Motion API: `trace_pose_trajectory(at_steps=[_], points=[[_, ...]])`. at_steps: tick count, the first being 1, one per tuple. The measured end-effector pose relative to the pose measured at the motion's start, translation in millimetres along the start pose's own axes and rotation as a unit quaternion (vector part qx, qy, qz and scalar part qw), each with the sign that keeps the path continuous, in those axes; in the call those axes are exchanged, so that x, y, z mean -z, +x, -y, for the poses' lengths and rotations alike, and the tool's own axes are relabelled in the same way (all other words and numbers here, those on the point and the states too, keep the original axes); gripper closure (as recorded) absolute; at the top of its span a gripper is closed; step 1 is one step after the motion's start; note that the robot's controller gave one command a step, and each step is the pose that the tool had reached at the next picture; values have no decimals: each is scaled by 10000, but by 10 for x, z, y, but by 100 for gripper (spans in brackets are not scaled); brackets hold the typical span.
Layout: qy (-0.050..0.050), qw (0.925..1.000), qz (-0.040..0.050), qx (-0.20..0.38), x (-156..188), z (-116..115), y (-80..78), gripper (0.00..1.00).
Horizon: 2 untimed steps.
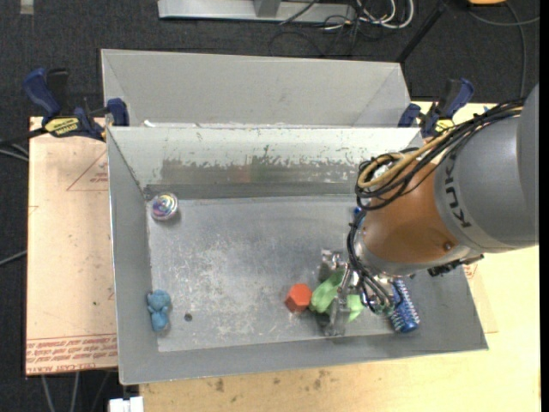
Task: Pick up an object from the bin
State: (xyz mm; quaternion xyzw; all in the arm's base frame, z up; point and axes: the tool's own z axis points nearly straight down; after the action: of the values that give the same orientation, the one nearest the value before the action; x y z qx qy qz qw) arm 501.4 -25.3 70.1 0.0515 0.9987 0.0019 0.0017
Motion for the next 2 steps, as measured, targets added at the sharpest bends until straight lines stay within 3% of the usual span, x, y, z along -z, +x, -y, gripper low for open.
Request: trace_pose_trajectory(at_steps=[1,2], points=[[14,10000,-5,-17,3,37,1,100],[16,10000,-6,-18,-1,39,3,0]])
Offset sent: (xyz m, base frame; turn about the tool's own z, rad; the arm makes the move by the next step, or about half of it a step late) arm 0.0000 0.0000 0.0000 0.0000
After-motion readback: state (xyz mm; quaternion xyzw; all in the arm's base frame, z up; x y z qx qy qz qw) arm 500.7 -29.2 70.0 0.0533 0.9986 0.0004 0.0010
